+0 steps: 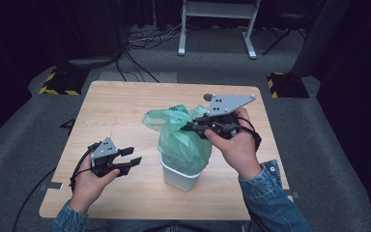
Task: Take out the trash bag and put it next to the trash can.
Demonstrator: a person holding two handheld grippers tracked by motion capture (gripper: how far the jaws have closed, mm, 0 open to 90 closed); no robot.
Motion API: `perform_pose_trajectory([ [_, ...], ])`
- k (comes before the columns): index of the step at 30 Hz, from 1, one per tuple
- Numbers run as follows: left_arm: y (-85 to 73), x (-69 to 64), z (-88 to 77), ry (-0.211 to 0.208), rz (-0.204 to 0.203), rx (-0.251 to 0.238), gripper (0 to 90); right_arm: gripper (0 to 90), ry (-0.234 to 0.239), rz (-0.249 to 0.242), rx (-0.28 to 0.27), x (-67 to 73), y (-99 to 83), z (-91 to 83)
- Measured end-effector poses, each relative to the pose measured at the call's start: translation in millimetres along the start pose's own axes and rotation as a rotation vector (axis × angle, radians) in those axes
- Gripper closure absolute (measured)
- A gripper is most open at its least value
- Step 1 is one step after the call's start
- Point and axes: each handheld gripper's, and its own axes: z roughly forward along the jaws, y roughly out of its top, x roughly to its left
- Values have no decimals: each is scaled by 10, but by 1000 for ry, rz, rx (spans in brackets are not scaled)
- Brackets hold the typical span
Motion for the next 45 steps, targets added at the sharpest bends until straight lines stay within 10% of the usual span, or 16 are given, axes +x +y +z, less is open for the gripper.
perform_pose_trajectory([
  [21, -223, 211, -108, 65, -39, 42, 490, 892, -123, -28, -45, -55, 258, -619],
  [45, -354, 354, -179, 112, -38, 75, 412, 890, -327, 95, -4, -445, -168, -1292],
])
